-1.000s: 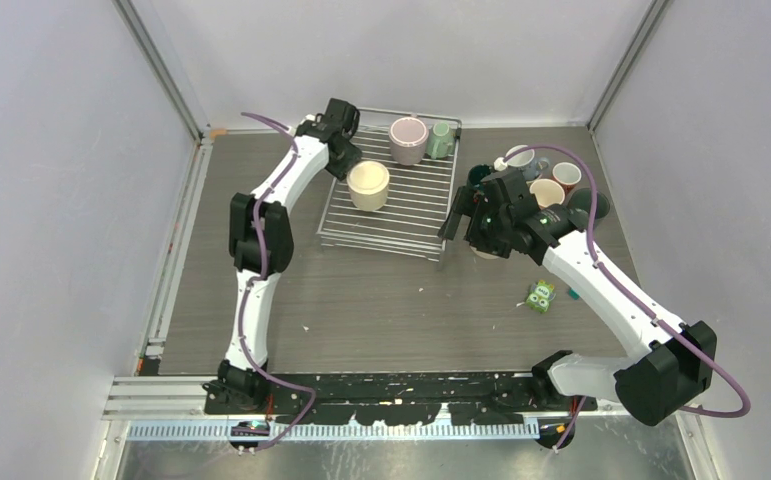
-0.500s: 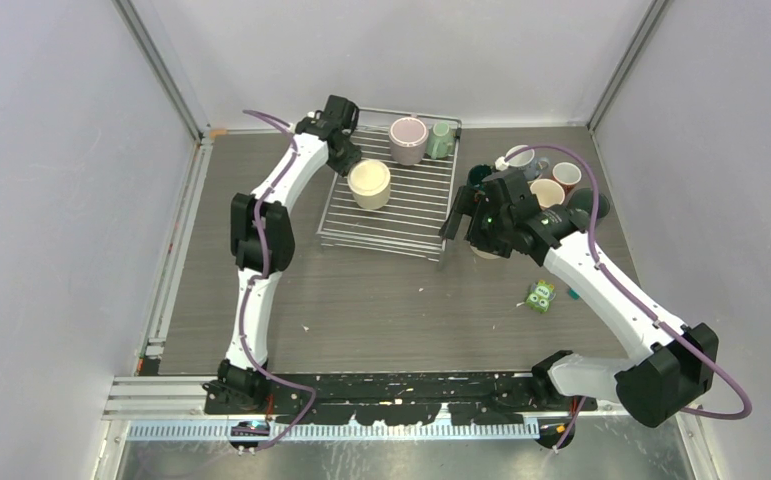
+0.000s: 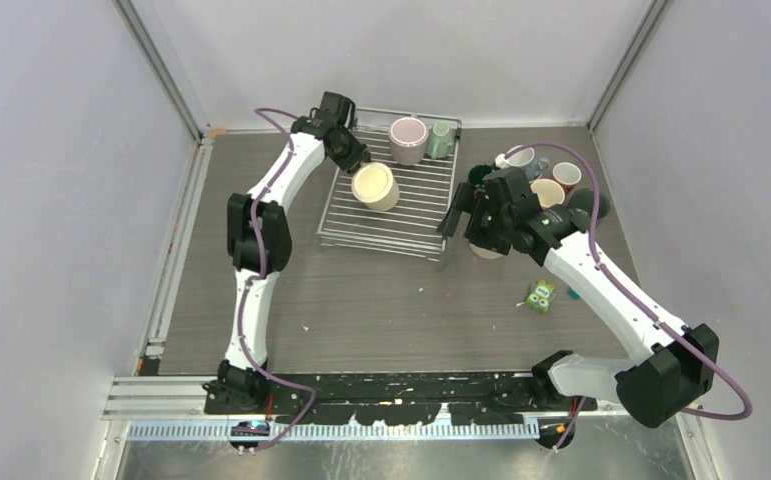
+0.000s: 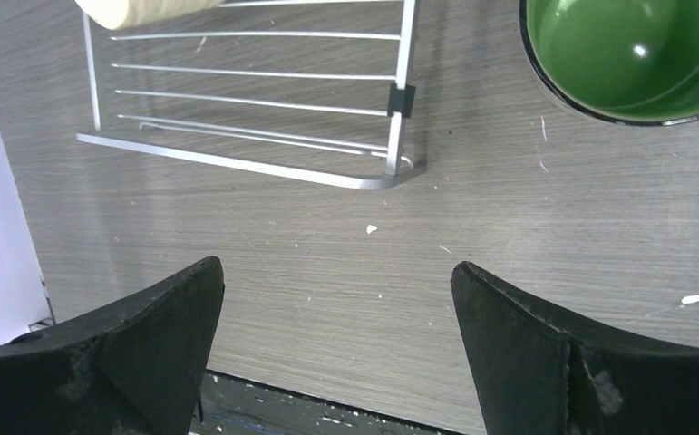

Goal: Unload the cups from the dish rack
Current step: Unload the cup from the dish rack.

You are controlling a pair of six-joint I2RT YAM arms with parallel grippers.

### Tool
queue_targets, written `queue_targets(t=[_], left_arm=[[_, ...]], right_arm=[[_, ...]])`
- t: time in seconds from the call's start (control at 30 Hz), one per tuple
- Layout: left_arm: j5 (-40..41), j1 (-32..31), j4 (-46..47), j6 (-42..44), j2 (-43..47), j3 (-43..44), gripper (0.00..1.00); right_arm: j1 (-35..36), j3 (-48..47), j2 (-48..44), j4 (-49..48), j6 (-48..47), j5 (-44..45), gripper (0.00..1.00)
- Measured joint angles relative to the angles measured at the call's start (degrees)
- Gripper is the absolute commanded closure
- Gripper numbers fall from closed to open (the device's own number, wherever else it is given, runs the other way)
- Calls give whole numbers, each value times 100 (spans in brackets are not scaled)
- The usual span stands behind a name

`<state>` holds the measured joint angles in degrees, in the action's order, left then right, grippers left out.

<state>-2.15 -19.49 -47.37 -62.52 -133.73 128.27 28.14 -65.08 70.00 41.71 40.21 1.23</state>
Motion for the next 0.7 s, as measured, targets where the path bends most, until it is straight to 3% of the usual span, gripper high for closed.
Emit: queue_targets(t=[0.7], left_arm=[[-1915, 254, 719, 1029, 365, -599, 100]], right_arm=[[-68, -417, 660, -1237, -376, -566, 0]])
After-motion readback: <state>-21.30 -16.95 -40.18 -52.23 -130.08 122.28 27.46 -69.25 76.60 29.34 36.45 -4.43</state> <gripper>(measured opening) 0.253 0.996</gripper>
